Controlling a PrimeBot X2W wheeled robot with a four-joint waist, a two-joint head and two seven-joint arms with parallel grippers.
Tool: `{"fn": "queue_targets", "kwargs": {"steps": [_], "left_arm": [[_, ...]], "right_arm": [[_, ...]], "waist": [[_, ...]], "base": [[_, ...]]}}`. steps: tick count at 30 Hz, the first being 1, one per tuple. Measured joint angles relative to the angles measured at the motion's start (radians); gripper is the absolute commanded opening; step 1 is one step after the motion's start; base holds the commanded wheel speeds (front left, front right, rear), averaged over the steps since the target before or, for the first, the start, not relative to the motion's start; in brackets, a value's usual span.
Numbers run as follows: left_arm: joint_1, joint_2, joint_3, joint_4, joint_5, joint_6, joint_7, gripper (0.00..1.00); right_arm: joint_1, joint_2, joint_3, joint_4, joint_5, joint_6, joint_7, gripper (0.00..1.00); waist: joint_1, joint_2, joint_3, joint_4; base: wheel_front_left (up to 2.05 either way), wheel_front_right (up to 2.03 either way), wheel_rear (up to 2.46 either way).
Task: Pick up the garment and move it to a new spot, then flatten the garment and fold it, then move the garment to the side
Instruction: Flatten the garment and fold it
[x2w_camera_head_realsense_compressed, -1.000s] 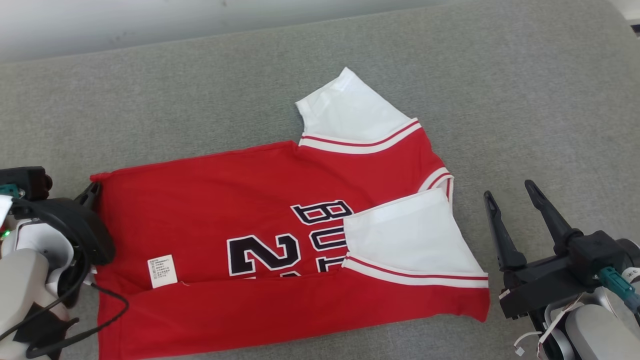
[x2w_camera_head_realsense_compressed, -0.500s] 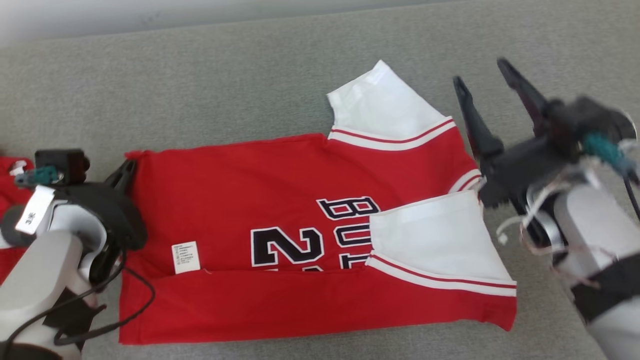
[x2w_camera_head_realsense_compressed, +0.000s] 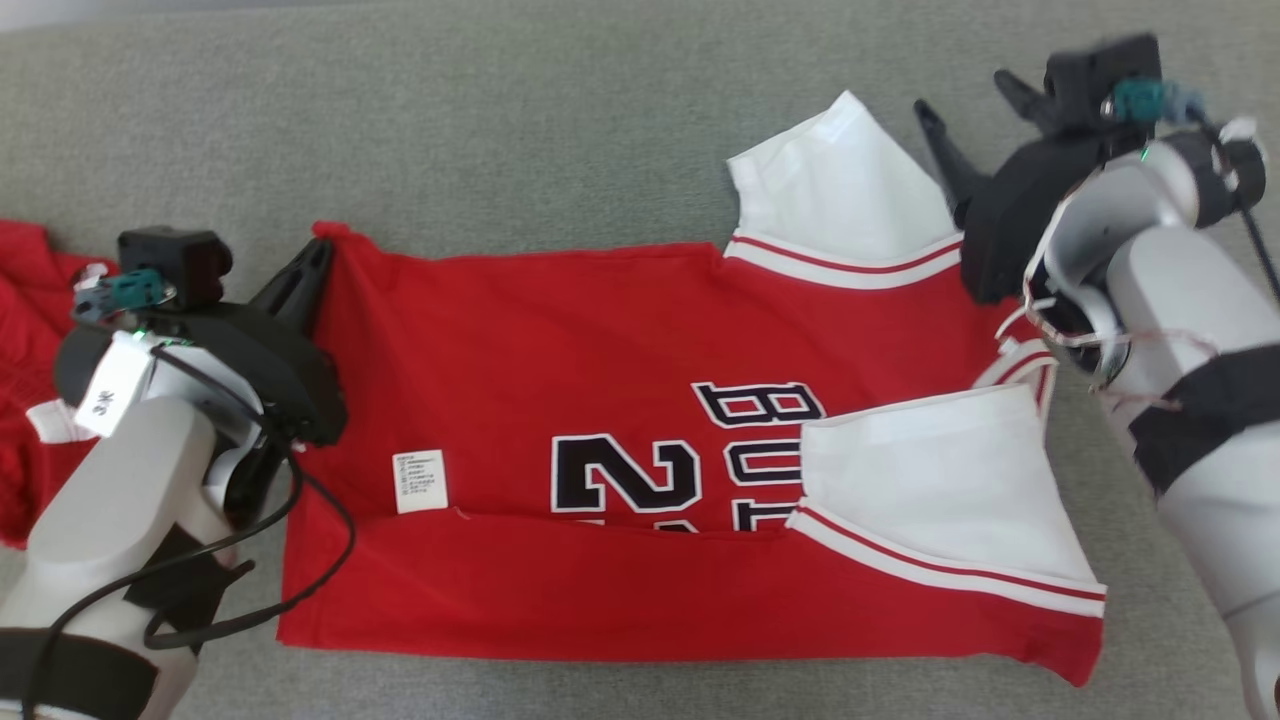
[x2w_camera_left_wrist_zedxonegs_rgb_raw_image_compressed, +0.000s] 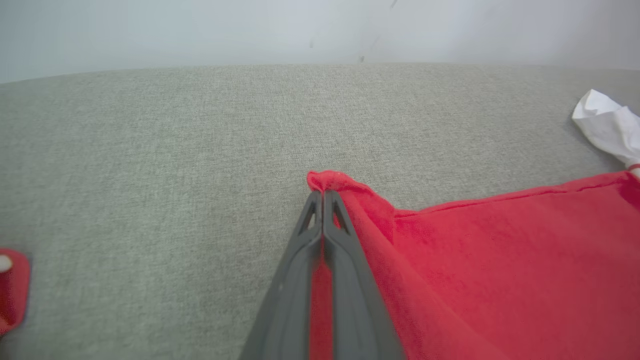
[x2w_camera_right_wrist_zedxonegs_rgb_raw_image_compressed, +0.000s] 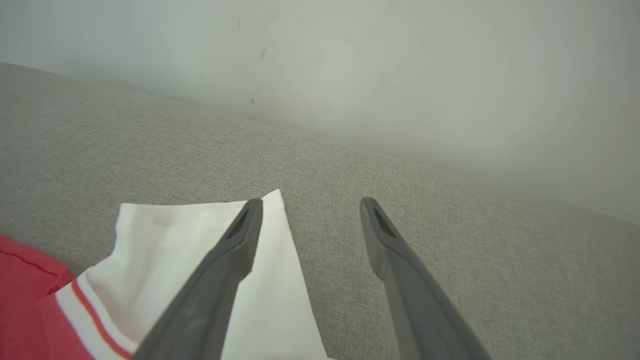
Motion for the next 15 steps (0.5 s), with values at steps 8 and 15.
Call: {"fn": "queue_targets", "kwargs": {"steps": [8,15], "left_arm": [[-0.046,-0.025,-0.079,-0.020,-0.018,0.000,-0.041,0.00],[-0.058,-0.025,-0.120,-0.021,-0.043,0.000,-0.070,0.00]], "right_arm": [[-0.155,0.047,0.033,0.201,-0.013,0.009,0.079,1.00],[-0.223,0.072,0.056,0.304,-0.038,0.017,0.097,1.00]], "waist": [[0.0000,-0.0001,0.044,0.061],[0.0001,-0.0001,0.074,0.087]], "base": [[0.00,0.00,0.00],[0.00,0.00,0.00]]}}
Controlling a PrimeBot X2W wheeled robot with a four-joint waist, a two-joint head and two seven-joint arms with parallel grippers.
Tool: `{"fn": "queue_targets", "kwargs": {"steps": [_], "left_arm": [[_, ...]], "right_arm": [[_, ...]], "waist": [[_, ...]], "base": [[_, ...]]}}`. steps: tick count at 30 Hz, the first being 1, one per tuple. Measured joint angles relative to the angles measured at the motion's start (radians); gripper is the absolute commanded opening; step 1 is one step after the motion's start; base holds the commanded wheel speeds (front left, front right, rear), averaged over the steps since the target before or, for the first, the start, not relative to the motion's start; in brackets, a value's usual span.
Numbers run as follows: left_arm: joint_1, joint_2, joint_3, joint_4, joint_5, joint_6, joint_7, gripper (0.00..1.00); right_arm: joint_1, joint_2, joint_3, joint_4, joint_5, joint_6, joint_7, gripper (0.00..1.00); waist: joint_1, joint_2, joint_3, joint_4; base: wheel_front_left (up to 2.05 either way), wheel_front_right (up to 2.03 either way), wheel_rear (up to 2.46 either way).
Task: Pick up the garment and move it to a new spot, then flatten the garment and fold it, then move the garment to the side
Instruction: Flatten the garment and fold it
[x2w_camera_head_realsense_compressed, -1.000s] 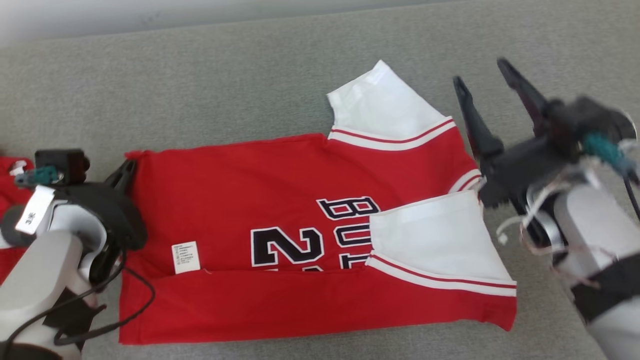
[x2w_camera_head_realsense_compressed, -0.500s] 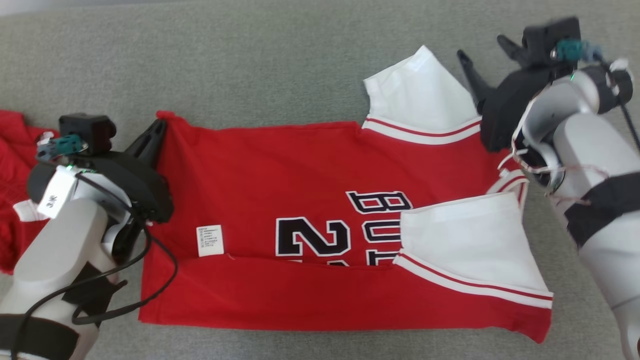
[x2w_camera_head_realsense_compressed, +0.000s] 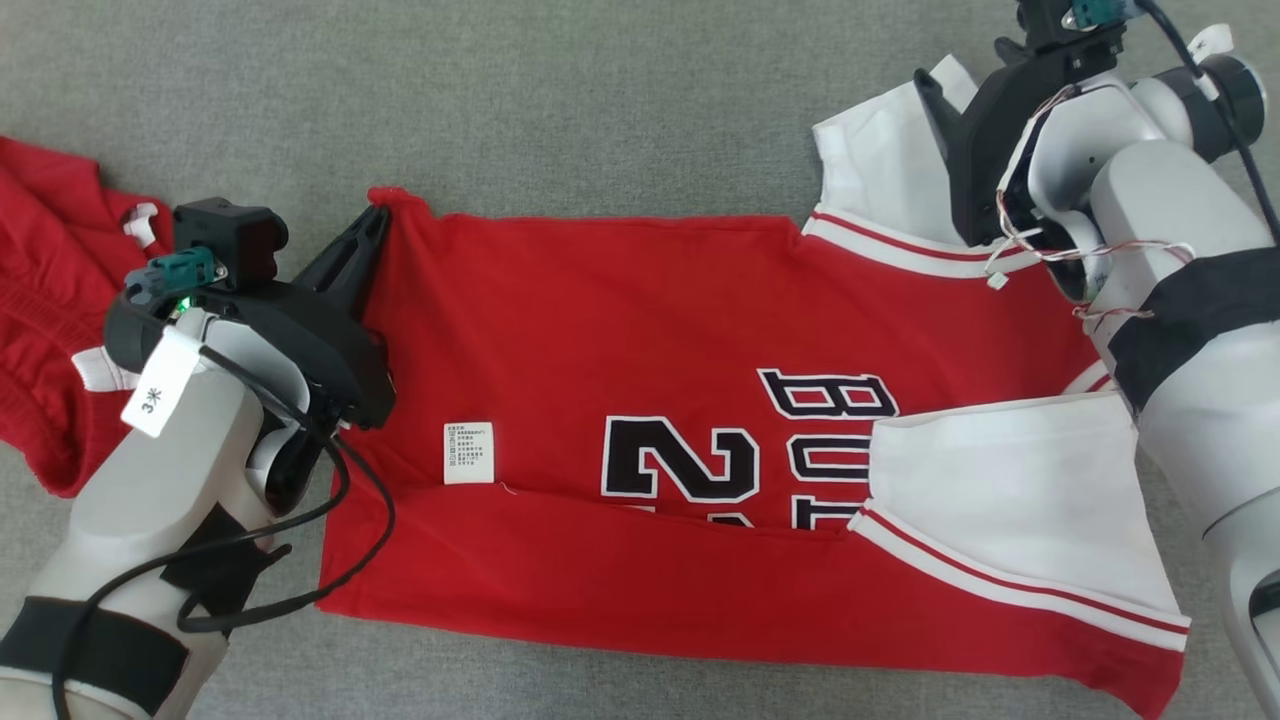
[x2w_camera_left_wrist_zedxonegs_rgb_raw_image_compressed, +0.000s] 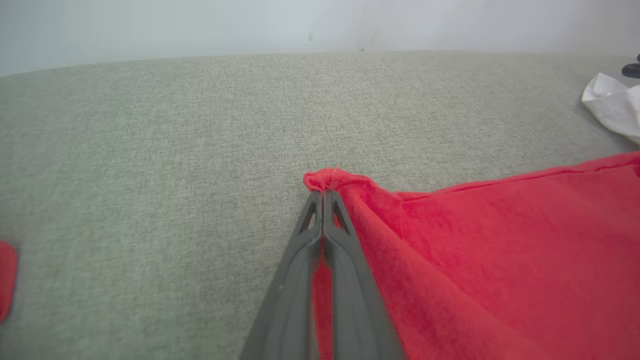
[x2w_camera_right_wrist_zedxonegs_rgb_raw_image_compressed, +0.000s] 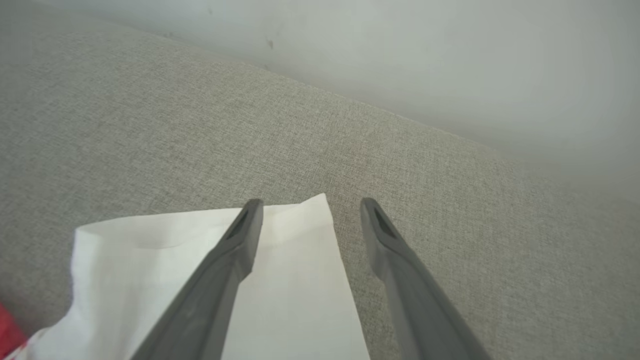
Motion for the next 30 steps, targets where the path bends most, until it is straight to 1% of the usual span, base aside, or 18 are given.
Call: {"fn": "queue_targets", "kwargs": {"steps": [9,10,11,12,13,14,20,23,26,30], "left_arm": [[-0.025,-0.006,-0.047,-0.001,-0.029,0.000,-0.033,0.00],[-0.030,-0.006,-0.050,-0.001,-0.031,0.000,-0.040,0.00],[-0.034,-0.005,-0.052,-0.001,-0.035,0.000,-0.043,0.00],[-0.036,-0.004,-0.055,-0.001,-0.036,0.000,-0.044,0.00],[-0.036,-0.003,-0.058,-0.001,-0.036,0.000,-0.047,0.00],[-0.036,-0.003,-0.058,-0.001,-0.036,0.000,-0.047,0.00],[-0.044,-0.002,-0.080,0.010,-0.062,0.000,-0.061,0.00],[-0.047,0.011,-0.084,0.028,-0.080,0.000,-0.066,0.00],[-0.048,0.023,-0.088,0.034,-0.083,0.000,-0.075,0.00],[-0.053,0.035,-0.092,0.041,-0.096,0.000,-0.081,0.00]], "right_arm": [[-0.032,0.004,0.011,0.096,-0.017,0.000,0.007,1.00],[-0.040,0.007,0.012,0.104,-0.017,0.000,0.006,0.87],[-0.046,0.009,0.014,0.110,-0.018,0.000,0.005,0.56],[-0.051,0.011,0.017,0.115,-0.018,0.000,0.000,0.41],[-0.056,0.012,0.018,0.120,-0.021,0.002,-0.003,0.13],[-0.056,0.012,0.018,0.120,-0.021,0.002,-0.003,0.00],[-0.074,0.014,0.026,0.152,-0.025,0.014,-0.033,0.00],[-0.078,0.014,0.030,0.169,-0.026,0.019,-0.062,0.00],[-0.078,0.000,0.029,0.175,-0.029,0.026,-0.098,0.00],[-0.085,-0.025,0.023,0.184,-0.031,0.026,-0.147,0.00]], "waist": [[0.0000,-0.0001,0.028,0.022],[-0.0001,-0.0001,0.030,0.024],[-0.0001,-0.0001,0.033,0.025],[-0.0001,-0.0001,0.037,0.026],[-0.0001,0.0000,0.040,0.026],[-0.0001,0.0000,0.040,0.026],[-0.0001,-0.0001,0.049,0.028],[-0.0001,0.0000,0.043,0.024],[-0.0001,0.0000,0.034,0.018],[-0.0001,0.0000,0.020,0.007]], "base": [[0.00,0.00,0.00],[0.00,0.00,0.00],[0.00,0.00,0.00],[0.00,0.00,0.00],[0.00,0.00,0.00],[0.00,0.00,0.00],[0.00,0.00,0.00],[0.00,0.00,0.00],[0.00,0.00,0.00],[0.00,0.00,0.00]]}}
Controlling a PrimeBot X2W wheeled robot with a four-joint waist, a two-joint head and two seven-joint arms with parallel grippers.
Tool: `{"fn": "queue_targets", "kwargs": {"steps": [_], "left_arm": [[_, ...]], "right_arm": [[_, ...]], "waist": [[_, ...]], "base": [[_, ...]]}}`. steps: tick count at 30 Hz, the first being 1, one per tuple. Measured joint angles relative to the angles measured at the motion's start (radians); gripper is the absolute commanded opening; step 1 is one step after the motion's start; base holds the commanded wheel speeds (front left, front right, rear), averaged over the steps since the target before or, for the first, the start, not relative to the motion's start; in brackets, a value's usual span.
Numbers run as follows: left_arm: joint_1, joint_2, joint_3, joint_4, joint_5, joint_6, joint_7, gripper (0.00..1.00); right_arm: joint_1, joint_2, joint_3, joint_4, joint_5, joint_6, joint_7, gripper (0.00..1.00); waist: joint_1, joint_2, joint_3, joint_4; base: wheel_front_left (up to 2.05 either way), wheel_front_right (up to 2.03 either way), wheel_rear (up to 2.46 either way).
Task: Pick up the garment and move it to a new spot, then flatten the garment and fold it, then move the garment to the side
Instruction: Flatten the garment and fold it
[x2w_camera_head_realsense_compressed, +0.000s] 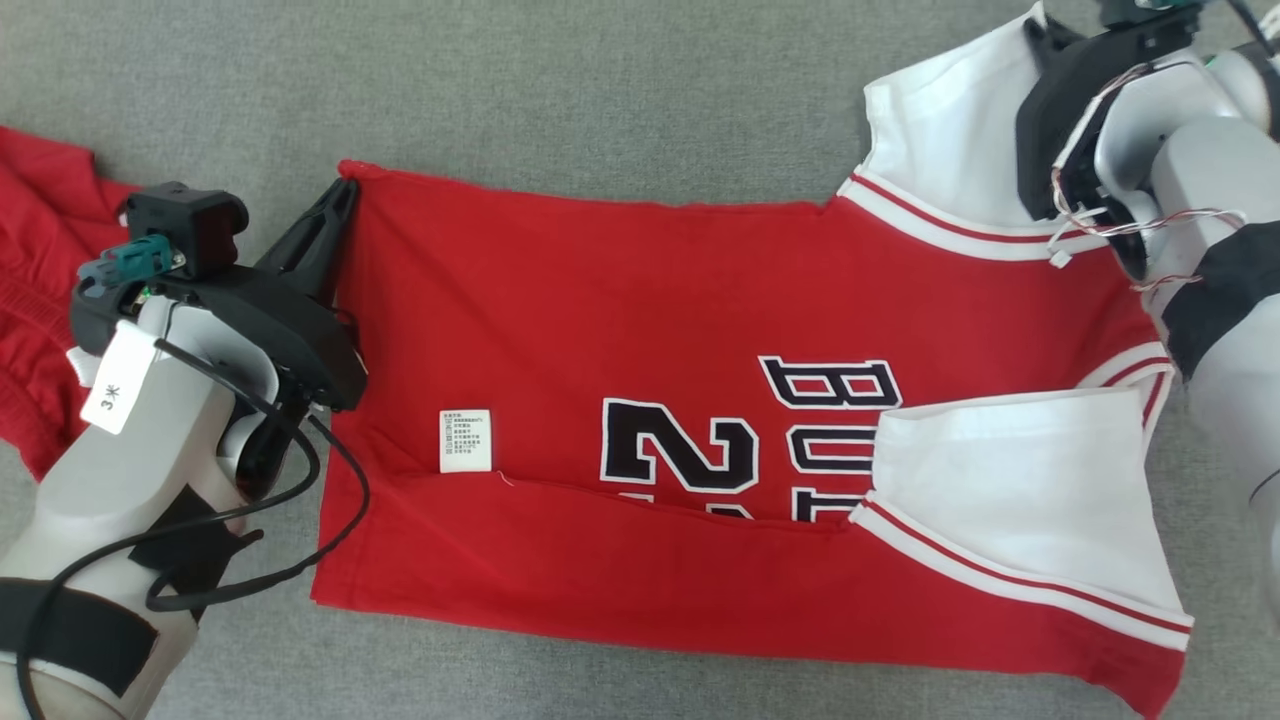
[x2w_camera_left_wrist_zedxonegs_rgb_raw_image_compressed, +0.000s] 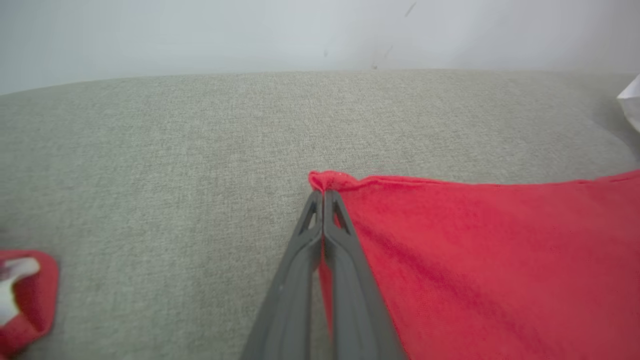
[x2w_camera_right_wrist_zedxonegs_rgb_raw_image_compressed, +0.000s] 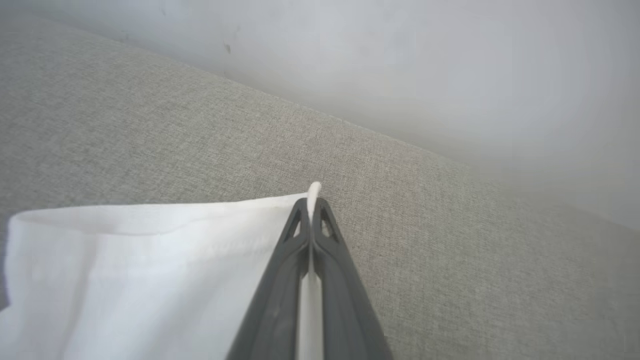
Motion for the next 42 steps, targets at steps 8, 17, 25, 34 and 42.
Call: {"fn": "queue_targets", "kwargs": {"steps": [8,17,25,34,42], "left_arm": [[-0.002,0.010,-0.014,0.015,-0.009,0.000,-0.011,0.00],[0.001,0.011,-0.027,0.030,-0.044,0.000,-0.013,0.00],[0.046,0.031,-0.027,0.028,-0.062,0.000,-0.020,0.00],[0.081,0.047,-0.039,0.020,-0.063,0.000,-0.021,0.00],[0.117,0.074,-0.079,0.030,-0.071,0.000,-0.018,0.00]], "right_arm": [[-0.033,0.003,-0.002,0.018,0.000,0.009,-0.087,0.00],[-0.023,0.013,-0.019,0.033,0.019,0.026,-0.193,0.00],[0.075,0.024,-0.030,0.024,0.056,0.040,-0.297,0.00],[0.160,0.031,-0.021,-0.012,0.088,0.044,-0.339,0.00],[0.223,0.027,0.081,-0.067,0.136,0.044,-0.315,0.00]], "waist": [[0.0000,0.0000,-0.024,-0.029],[0.0000,0.0000,-0.063,-0.042],[-0.0001,-0.0001,-0.103,-0.049],[-0.0001,0.0000,-0.149,-0.061],[-0.0001,-0.0001,-0.211,-0.077]], "base": [[0.00,0.00,0.00],[0.00,0.00,0.00],[0.00,0.00,0.00],[0.00,0.00,0.00],[0.00,0.00,0.00]]}}
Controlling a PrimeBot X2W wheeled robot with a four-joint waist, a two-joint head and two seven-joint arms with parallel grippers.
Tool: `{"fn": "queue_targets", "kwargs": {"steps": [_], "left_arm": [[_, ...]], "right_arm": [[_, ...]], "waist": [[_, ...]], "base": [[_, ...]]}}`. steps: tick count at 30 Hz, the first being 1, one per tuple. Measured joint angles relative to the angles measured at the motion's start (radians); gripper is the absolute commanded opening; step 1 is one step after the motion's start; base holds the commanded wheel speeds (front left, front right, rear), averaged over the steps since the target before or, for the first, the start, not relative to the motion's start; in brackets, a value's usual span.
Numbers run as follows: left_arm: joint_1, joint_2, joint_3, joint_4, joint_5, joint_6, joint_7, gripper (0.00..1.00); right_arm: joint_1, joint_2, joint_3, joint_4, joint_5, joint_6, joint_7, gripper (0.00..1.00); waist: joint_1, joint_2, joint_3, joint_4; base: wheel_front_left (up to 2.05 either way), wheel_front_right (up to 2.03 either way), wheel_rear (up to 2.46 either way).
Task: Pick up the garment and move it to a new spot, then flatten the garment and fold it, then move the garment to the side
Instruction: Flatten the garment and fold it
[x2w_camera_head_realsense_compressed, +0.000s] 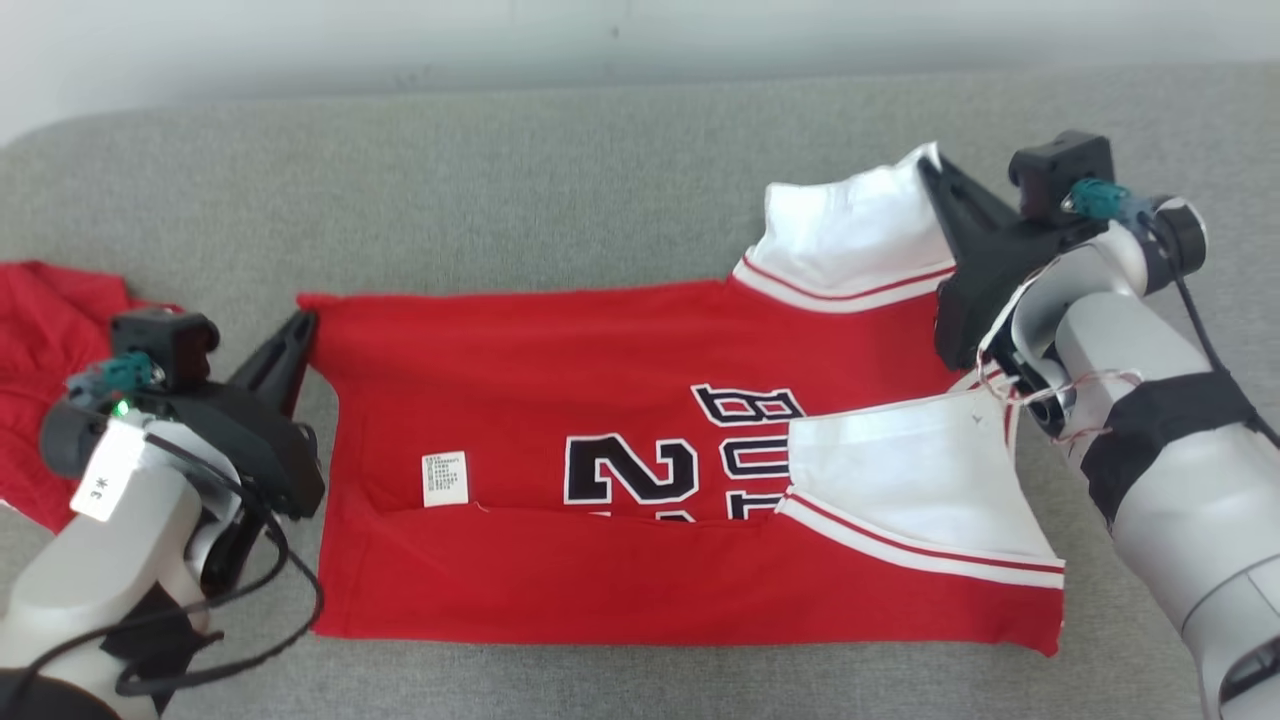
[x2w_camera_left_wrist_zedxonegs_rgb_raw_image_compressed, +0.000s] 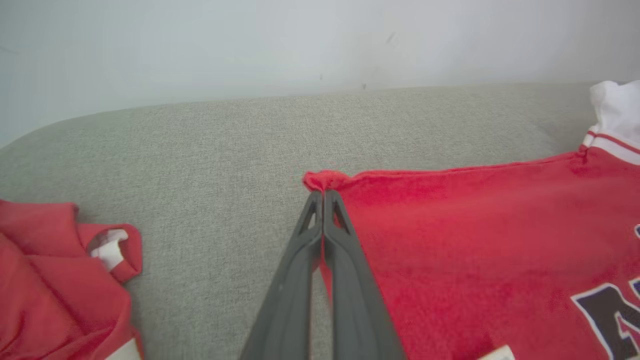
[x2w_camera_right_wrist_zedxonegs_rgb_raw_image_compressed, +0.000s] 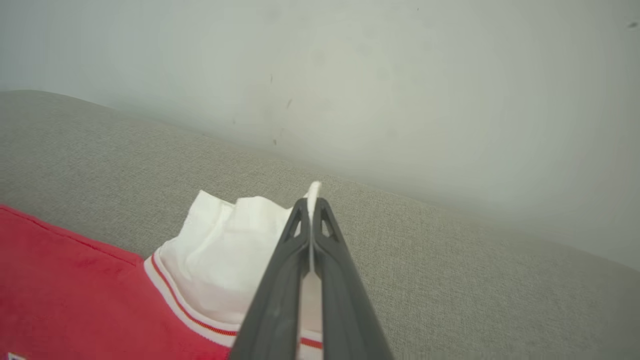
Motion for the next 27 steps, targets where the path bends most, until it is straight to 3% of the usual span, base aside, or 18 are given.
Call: {"fn": "queue_targets", "kwargs": {"steps": [6,12,27], "left_arm": [[0.013,0.003,-0.028,0.003,-0.032,0.000,0.027,0.00],[0.050,0.012,-0.046,-0.001,-0.063,0.000,0.063,0.00],[0.073,0.034,-0.078,-0.017,-0.117,0.000,0.123,0.00]], "right_arm": [[0.039,-0.023,0.062,-0.027,0.041,0.000,0.059,0.00],[0.068,-0.053,0.101,-0.100,0.162,0.000,0.139,0.00],[0.116,-0.173,0.166,-0.224,0.364,0.000,0.329,0.00]], "waist": [[-0.0001,0.0000,-0.054,-0.012],[-0.0001,-0.0001,-0.103,-0.030],[0.0000,-0.0001,-0.148,-0.049]], "base": [[0.00,0.00,0.00],[0.00,0.00,0.00],[0.00,0.00,0.00]]}}
